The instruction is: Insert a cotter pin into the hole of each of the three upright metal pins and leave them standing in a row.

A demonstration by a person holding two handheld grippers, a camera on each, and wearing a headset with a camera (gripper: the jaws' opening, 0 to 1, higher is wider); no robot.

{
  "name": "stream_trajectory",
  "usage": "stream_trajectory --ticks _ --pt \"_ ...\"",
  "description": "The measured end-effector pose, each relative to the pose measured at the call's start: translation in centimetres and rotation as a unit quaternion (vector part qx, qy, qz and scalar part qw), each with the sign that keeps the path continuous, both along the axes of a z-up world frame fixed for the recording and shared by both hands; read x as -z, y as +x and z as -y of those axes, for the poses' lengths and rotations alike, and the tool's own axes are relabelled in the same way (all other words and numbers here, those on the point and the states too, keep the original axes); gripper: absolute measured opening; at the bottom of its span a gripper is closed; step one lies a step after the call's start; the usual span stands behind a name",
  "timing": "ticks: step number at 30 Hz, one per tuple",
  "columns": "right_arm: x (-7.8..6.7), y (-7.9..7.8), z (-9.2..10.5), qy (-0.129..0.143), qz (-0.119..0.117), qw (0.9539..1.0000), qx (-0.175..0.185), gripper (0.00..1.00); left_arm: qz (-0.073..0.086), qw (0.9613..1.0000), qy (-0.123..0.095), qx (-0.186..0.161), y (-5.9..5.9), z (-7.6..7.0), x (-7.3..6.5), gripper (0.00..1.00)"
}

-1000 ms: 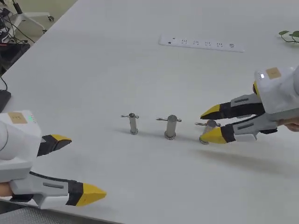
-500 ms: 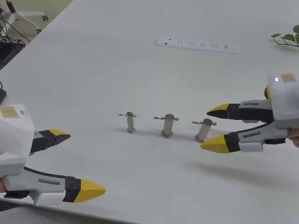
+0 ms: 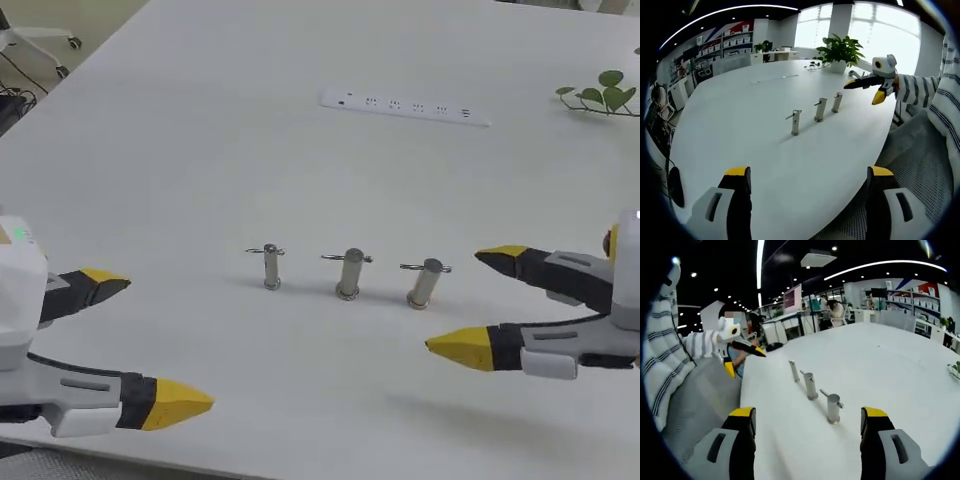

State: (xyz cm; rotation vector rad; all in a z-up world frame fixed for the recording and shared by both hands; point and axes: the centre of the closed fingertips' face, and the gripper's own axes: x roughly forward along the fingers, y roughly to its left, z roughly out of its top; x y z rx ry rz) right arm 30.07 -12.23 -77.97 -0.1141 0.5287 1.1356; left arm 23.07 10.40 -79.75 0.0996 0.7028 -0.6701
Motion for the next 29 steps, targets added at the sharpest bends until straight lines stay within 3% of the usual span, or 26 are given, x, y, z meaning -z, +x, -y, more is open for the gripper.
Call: stream_trajectory --ticks 8,21,29 --pt "0.2 -1.9 1.1 0.003 -0.018 0.9986 0.049 1.0 -0.002 1.0 -0.007 0.003 -0.2 -0.3 0.0 0.99" --pt "1.0 -3.4 2.6 -0.003 -0.033 0.9931 0.113 1.0 -0.002 0.9998 -0.018 -0.006 -0.2 -0.6 0.0 0.99" --pt "1.9 -4.2 2.7 -0.011 -0.044 0.991 0.126 1.0 -0.01 0.9998 -0.015 -0.005 -0.5 -0.7 0.4 0.99"
